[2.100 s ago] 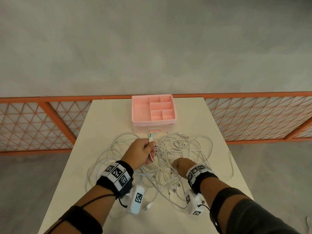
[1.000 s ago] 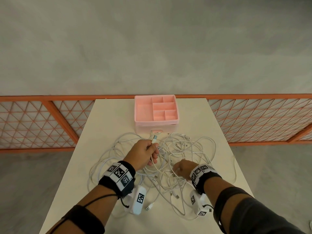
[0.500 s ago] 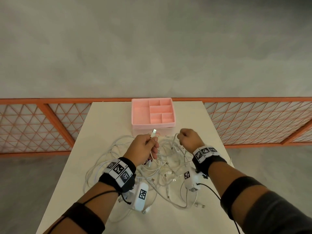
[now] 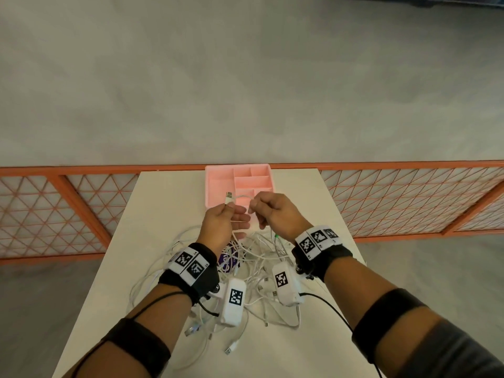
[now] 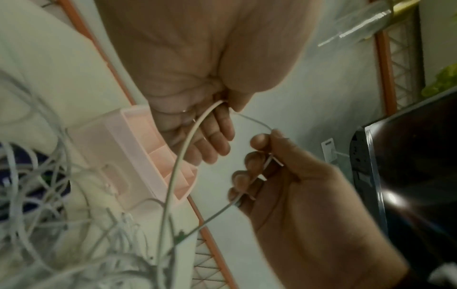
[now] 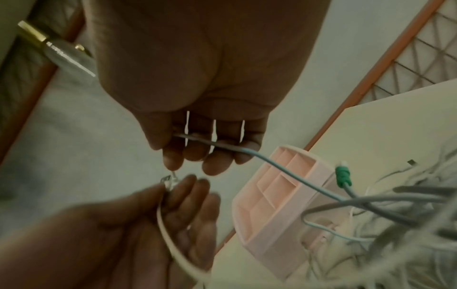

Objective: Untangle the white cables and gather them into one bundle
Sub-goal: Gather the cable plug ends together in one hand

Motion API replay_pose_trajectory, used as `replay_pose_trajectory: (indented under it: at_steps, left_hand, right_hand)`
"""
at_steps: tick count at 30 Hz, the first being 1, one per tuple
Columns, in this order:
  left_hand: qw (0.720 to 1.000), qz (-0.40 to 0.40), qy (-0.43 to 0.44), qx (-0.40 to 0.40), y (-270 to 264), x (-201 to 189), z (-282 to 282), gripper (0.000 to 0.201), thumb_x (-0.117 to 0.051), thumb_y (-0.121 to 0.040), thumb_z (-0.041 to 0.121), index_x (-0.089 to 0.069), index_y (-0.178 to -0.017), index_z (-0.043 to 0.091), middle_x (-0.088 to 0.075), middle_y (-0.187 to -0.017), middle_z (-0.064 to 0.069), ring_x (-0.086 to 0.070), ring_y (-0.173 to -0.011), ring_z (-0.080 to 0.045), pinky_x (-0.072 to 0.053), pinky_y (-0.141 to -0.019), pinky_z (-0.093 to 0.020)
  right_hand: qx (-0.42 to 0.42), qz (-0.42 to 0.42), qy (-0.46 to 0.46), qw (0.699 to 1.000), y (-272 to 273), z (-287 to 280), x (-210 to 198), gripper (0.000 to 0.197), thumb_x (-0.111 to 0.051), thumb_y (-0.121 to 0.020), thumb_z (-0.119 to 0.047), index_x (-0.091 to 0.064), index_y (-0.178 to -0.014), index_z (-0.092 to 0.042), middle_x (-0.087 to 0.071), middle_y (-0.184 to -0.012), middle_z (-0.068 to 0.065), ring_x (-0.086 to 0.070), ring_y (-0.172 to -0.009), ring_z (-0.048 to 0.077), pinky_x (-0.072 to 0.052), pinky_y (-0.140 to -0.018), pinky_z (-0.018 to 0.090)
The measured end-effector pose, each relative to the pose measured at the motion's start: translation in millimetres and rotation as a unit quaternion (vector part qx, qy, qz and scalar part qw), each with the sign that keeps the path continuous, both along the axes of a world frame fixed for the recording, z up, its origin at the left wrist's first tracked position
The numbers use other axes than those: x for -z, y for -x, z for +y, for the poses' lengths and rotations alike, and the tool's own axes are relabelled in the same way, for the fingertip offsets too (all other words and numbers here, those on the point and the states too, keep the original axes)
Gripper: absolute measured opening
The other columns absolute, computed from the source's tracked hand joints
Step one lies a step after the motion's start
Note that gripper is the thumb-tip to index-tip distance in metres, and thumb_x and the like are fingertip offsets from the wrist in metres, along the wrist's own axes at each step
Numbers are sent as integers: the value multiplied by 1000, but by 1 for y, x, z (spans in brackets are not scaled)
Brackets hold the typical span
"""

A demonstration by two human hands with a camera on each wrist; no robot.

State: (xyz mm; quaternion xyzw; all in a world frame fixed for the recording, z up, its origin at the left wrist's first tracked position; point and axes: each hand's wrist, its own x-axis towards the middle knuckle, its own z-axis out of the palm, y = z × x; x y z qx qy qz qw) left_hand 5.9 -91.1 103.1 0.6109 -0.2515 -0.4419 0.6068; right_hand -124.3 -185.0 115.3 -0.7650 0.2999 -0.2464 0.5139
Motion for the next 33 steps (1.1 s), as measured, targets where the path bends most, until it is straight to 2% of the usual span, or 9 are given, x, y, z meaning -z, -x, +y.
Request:
replay_pose_trajectory:
  at_steps: [3, 7, 13, 16, 20, 25, 27, 29, 33]
  left_hand:
    - [991, 123, 34, -36, 1, -8, 2, 32, -40, -106, 19, -65, -98, -1, -72, -85, -15, -69, -73, -26, -55, -72, -40]
    - [982, 172, 42, -68, 1, -12, 0, 31, -41, -107, 19, -62, -94, 1, -64, -74, -11, -66, -74, -28, -55, -72, -39]
    - [982, 152, 73, -87, -3, -15, 0, 33, -37, -108, 20, -56, -83, 9, -38, -57, 3, -36, -46, -10, -41, -49, -26]
    - [986, 132, 76, -70, 3, -13, 2, 33, -37, -108, 22, -54, -83, 10, -37, -54, 5, -31, -43, -7, -29, -44, -22]
    - [985, 129, 100, -60, 8, -28, 2, 31, -38, -108, 21, -52, -82, 12, -38, -50, 9, -29, -39, -5, -22, -37, -17]
    - [983, 88, 142, -70, -5, -53, 1, 34, -36, -109, 22, -51, -80, 14, -37, -53, 9, -26, -42, -6, -20, -39, -17]
    - [983, 64, 149, -80, -11, -50, -1, 34, -37, -108, 25, -51, -80, 15, -36, -54, 9, -26, -43, -6, -21, -39, -18]
    - [987, 31, 137, -77, -13, -43, -3, 34, -42, -107, 33, -49, -78, 16, -34, -56, 8, -27, -44, -7, -23, -39, -19]
    - [992, -92, 81, -38, -9, -22, -7, 27, -58, -99, 31, -48, -79, 16, -38, -59, 6, -36, -49, -11, -33, -46, -24]
  right_hand:
    - [-54, 68, 38, 995, -3, 16, 7, 28, -53, -100, -23, -61, -73, -25, -55, -58, -10, -51, -55, 11, -46, -61, 30]
    - [-87, 127, 51, 987, -1, 30, 20, 33, -55, -99, -26, -57, -68, -34, -55, -61, -10, -53, -55, 8, -48, -64, 32]
    - [-59, 212, 59, 974, 26, 17, 46, 26, -52, -99, -26, -64, -82, -10, -68, -77, 3, -66, -73, 18, -55, -79, 39]
    - [-19, 235, 96, 967, 35, 14, 57, 20, -53, -99, -24, -60, -84, -11, -61, -81, 1, -59, -76, 19, -49, -74, 34]
    - [20, 351, 155, 923, 42, 7, 77, 21, -51, -97, -21, -55, -77, -13, -50, -95, 5, -54, -89, 25, -46, -79, 35]
    - [42, 429, 103, 897, 71, 2, 82, 40, -52, -96, -20, -40, -59, -26, -53, -77, 1, -55, -83, 23, -35, -69, 23]
    - [67, 414, 131, 898, 70, -1, 73, 32, -56, -94, -26, -54, -62, -24, -56, -80, 2, -56, -89, 25, -42, -73, 27]
    - [97, 340, 118, 928, 67, -8, 55, 18, -66, -90, -30, -70, -79, -17, -63, -88, 3, -58, -90, 22, -48, -79, 30]
    - [49, 135, -5, 990, 48, -10, 1, 11, -66, -91, -12, -75, -88, -6, -72, -75, 14, -63, -62, 18, -50, -59, 26]
